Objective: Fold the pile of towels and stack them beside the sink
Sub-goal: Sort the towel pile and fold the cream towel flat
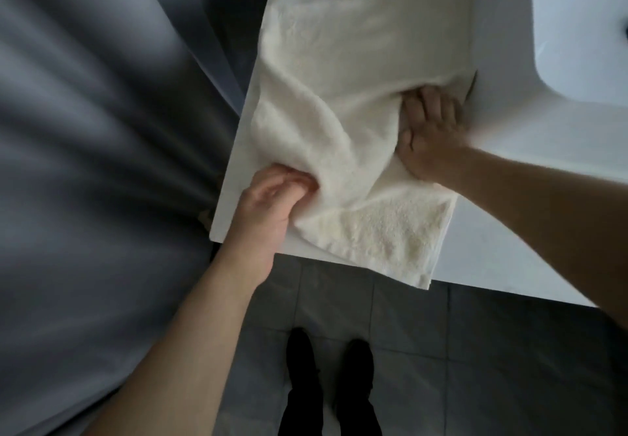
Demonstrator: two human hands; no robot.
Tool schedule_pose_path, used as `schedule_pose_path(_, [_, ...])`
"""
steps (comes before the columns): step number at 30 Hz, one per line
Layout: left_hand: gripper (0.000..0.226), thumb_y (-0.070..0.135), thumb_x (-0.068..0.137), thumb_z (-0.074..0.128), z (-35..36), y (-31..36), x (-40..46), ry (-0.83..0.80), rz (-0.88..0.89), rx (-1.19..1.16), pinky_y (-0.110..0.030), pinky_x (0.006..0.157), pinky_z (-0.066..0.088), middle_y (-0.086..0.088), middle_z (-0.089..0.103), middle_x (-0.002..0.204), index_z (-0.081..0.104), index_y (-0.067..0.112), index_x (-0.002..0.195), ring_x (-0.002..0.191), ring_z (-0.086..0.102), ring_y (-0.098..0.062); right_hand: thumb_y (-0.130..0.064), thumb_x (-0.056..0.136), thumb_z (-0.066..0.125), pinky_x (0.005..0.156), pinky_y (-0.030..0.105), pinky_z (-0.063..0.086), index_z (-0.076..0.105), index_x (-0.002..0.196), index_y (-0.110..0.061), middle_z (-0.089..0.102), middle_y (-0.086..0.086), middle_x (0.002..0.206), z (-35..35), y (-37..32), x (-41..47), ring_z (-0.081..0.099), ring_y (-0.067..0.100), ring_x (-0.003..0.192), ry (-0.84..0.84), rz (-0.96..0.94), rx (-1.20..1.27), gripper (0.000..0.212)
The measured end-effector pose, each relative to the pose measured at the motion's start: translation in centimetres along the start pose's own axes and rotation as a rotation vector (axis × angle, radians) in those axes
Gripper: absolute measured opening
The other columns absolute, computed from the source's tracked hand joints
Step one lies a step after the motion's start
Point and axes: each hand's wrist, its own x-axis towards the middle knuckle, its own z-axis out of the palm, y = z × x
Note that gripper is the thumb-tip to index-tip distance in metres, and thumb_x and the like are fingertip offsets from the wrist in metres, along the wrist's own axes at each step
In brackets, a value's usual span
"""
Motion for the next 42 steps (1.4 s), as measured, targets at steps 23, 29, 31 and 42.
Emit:
schedule_pose_path(23, [0.021, 0.023, 0.095, 0.057, -0.8, 1.9, 4.3, 0.298, 0.070, 0.164, -0.023, 0.068, 0.048, -0.005, 0.058, 0.081, 0.052, 0.003, 0.094, 0.070, 0.056, -0.009, -0.046, 0.089, 0.024, 0.121, 0.044, -0.002, 0.011, 0.155, -0.017, 0.001, 0.009, 0.163, 1.1, -1.6, -4.5, -0.003, 0.028, 0.149, 0.056, 0.147, 0.089, 0.073])
schedule_pose_path(29, [0.014, 0.031, 0.097, 0.045, -4.2, 4.8, 3.9, 0.266, -0.063, 0.993, -0.030, 0.050, 0.029, 0.002, 0.051, 0.078, 0.046, 0.017, 0.098, 0.064, 0.047, -0.015, -0.047, 0.089, 0.022, 0.121, 0.044, -0.002, 0.009, 0.155, -0.018, -0.001, 0.008, 0.163, 1.0, -1.5, -4.6, -0.004, 0.026, 0.150, 0.048, 0.129, 0.080, 0.073])
schedule_pose_path(31, [0.026, 0.033, 0.096, 0.046, -4.2, 5.3, 4.1, 0.178, -0.244, 1.180, -0.031, 0.053, 0.029, -0.002, 0.053, 0.084, 0.044, 0.014, 0.114, 0.068, 0.049, -0.021, -0.047, 0.089, 0.021, 0.121, 0.044, -0.003, 0.008, 0.156, -0.017, -0.002, 0.008, 0.163, 1.0, -1.4, -4.6, -0.005, 0.026, 0.150, 0.049, 0.126, 0.085, 0.074])
schedule_pose_path(42, [0.065, 0.050, 0.095, 0.039, -0.6, -3.7, 1.8, 0.159, 0.149, 1.254, -0.067, 0.118, 0.004, -0.008, 0.018, 0.160, 0.025, 0.027, 0.154, 0.150, 0.012, -0.030, -0.048, 0.088, 0.021, 0.121, 0.045, -0.001, 0.011, 0.155, -0.016, 0.002, 0.009, 0.163, 1.2, -1.2, -4.5, -0.001, 0.027, 0.150, 0.077, 0.105, 0.083, 0.075])
